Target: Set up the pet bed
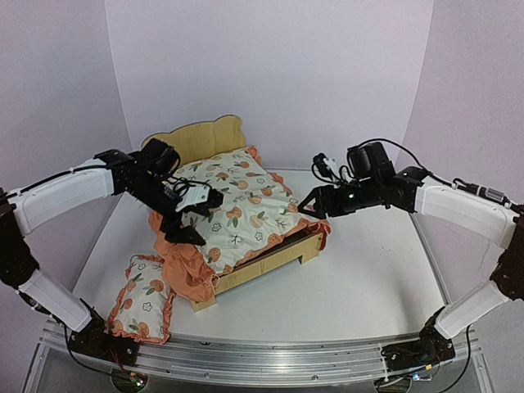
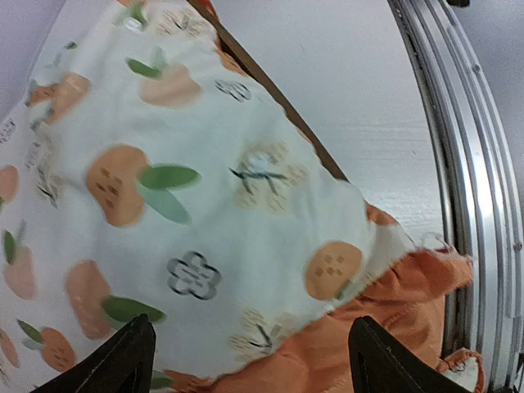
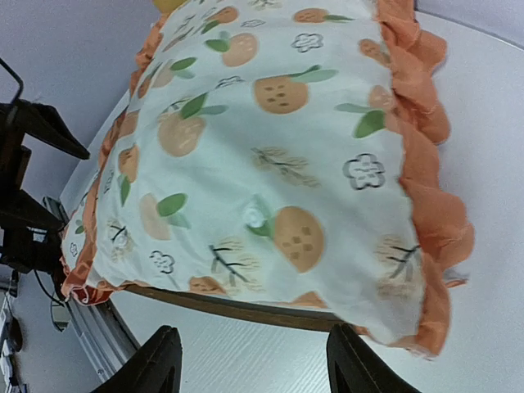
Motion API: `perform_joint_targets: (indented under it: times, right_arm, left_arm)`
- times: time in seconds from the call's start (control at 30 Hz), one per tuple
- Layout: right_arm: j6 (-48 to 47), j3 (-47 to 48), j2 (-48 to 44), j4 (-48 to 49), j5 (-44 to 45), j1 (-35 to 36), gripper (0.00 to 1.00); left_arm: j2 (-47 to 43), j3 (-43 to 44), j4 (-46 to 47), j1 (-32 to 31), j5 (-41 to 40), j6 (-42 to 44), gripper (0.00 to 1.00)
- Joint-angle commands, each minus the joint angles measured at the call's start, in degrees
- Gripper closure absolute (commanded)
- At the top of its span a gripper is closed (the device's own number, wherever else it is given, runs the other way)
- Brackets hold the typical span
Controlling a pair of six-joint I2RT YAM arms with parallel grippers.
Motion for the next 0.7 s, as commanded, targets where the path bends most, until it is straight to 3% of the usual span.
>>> perform_joint_targets:
  times: [0.0, 0.13, 0.4, 0.53, 0.67]
  right_arm:
    - [3.2, 2.5, 2.5, 2.9, 6.1, 8.1, 0.38]
    - [3.8, 5.0, 6.4, 2.9, 8.6, 14.9, 0.38]
    - [5.3, 8.7, 12.7, 3.5, 9.5, 20.7, 0.4]
    - [3.9, 9.7, 14.3, 3.4, 9.4, 22.8, 0.41]
    - [2.5, 10.6, 16.3, 3.4, 7.5, 24.4, 0.41]
  left_arm:
    - [-6.5, -9.1, 0.9, -0.3, -1.9, 6.5, 0.17]
    - [-8.5, -15.3, 3.8, -0.6, -1.2, 4.4, 0.18]
    - [-11.9, -25.2, 13.6, -0.9, -4.0, 4.3, 0.26]
    - [-11.6, -25.8, 15.9, -0.9, -5.2, 4.0, 0.38]
    - [-11.9, -25.2, 16.8, -0.9, -6.5, 3.6, 0.61]
